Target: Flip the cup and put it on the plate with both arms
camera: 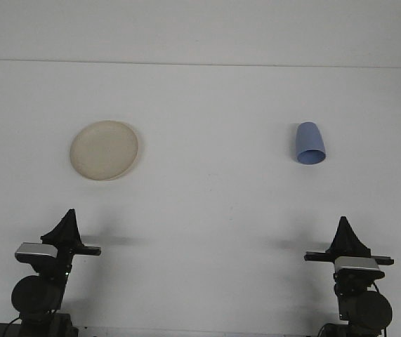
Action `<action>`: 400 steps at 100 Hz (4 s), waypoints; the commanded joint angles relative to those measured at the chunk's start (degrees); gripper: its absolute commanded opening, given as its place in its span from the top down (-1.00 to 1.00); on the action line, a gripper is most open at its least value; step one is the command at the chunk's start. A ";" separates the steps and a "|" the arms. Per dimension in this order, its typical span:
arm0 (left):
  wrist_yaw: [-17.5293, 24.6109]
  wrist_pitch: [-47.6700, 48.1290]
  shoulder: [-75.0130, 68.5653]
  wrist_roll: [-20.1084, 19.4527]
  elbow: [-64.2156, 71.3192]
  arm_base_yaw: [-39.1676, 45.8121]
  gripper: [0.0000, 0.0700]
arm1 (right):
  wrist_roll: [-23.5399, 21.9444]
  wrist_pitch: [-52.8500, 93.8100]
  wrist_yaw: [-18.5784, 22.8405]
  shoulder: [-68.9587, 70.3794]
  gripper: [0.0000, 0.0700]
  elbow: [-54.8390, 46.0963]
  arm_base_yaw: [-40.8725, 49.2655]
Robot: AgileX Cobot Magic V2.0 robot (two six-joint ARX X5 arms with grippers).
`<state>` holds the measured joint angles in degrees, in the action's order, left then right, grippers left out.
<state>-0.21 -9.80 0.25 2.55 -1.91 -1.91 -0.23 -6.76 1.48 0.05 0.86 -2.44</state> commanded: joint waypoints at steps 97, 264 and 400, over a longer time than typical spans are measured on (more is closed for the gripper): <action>-0.28 -0.59 -0.07 0.52 1.03 0.02 0.97 | -1.44 45.44 0.02 26.49 0.99 43.89 -0.15; -0.28 -0.59 -0.07 0.52 1.03 0.02 0.97 | -1.03 20.59 1.49 55.76 -0.38 42.42 -0.28; -0.26 -0.61 -0.07 0.52 1.03 0.02 0.97 | 1.81 -26.67 10.78 104.10 -0.37 47.71 -5.92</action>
<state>-0.21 -9.80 0.25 2.55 -1.89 -1.91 1.08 -32.91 11.79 101.80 46.72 -8.32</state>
